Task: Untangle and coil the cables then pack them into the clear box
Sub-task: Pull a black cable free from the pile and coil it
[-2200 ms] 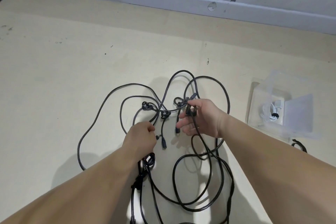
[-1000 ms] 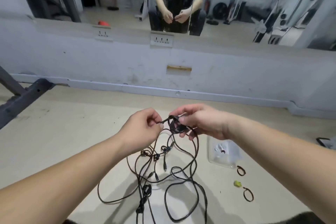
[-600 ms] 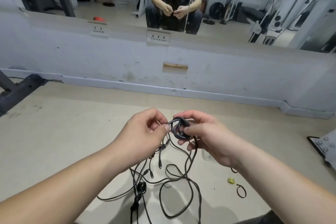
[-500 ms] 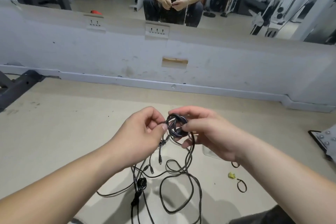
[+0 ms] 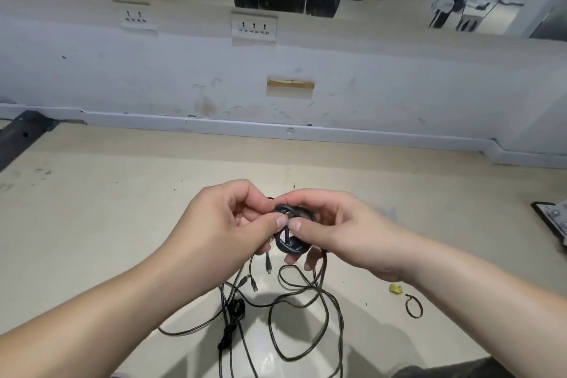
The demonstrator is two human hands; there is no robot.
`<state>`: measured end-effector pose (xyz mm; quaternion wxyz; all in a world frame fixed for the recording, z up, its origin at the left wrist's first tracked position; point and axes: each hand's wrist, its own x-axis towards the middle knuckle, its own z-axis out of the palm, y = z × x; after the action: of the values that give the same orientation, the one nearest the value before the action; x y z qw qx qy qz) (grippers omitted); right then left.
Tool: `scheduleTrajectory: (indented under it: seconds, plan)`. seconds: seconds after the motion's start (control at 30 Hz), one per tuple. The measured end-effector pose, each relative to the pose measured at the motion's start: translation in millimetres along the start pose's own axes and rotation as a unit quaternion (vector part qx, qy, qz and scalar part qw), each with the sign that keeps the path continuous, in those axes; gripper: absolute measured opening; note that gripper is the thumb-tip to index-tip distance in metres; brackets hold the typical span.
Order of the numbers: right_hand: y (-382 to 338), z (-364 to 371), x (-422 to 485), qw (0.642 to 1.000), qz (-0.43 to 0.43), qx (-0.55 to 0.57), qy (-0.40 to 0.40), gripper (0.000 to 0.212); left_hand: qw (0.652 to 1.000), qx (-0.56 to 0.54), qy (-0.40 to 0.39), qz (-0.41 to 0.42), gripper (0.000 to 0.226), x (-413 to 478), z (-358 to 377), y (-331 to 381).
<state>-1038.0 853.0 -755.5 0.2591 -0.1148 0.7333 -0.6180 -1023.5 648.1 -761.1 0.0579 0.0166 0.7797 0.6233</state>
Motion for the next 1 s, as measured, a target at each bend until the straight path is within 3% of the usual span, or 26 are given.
scheduleTrajectory:
  seconds: [0.2, 0.37, 0.53, 0.63, 0.77, 0.9, 1.0]
  plan:
    - [-3, -6, 3, 0.996, 0.034, 0.07, 0.036, 0.029, 0.999, 0.011, 0.033, -0.008, 0.021, 7, 5, 2]
    - [-3, -12, 2, 0.992, 0.054, 0.083, 0.083, 0.017, 0.995, 0.08, -0.009, 0.052, 0.015, 7, 4, -1]
    - [-5, -14, 0, 0.992, 0.049, 0.087, 0.07, 0.015, 0.999, 0.002, -0.036, 0.029, 0.027, 6, 2, 1]
    - [-7, -13, 1, 0.99, 0.064, 0.096, 0.077, 0.017, 0.997, -0.034, -0.068, 0.014, 0.018, 5, 2, 3]
    - [-4, -12, 7, 0.985, 0.069, 0.067, 0.146, 0.019, 0.995, -0.046, -0.091, 0.006, 0.006, 5, 5, 0]
    - [0, -16, 15, 0.973, 0.077, 0.026, 0.217, 0.012, 0.996, 0.0, -0.08, 0.027, 0.016, 4, 9, -3]
    - [1, -19, 15, 0.975, 0.108, -0.014, 0.193, 0.009, 0.999, -0.019, -0.041, 0.029, 0.011, 7, 10, -3]
